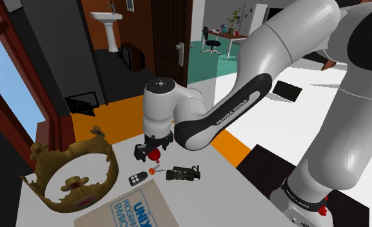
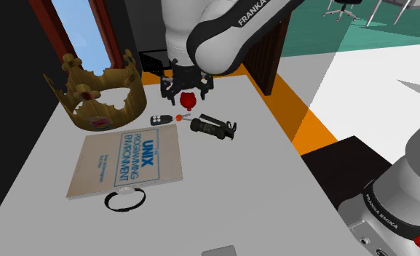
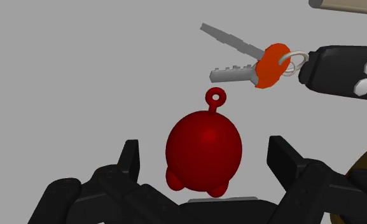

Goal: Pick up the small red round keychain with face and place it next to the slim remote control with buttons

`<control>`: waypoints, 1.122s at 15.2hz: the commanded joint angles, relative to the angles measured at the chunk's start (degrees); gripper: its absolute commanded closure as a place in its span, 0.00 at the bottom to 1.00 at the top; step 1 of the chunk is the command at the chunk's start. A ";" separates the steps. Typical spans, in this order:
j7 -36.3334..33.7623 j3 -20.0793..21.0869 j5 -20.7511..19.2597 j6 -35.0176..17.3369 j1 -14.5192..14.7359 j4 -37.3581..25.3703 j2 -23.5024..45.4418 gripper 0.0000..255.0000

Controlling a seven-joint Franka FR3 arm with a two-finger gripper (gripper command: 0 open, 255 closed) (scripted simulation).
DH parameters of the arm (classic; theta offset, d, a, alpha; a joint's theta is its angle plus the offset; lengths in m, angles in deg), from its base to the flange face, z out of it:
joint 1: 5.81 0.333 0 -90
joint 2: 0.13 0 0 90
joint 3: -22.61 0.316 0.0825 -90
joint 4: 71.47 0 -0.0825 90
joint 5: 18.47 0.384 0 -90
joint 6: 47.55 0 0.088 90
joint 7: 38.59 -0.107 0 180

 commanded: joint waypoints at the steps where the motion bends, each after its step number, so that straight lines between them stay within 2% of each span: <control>1: -0.23 -0.17 -0.47 -0.27 0.02 -0.03 0.39 0.00; 6: -0.23 -0.17 -0.47 -0.27 0.02 -0.03 0.39 0.00; 7: -0.23 -0.17 -0.47 -0.27 0.02 -0.03 0.39 1.00; 17: 0.47 0.07 0.41 0.28 -0.15 -0.18 -0.25 1.00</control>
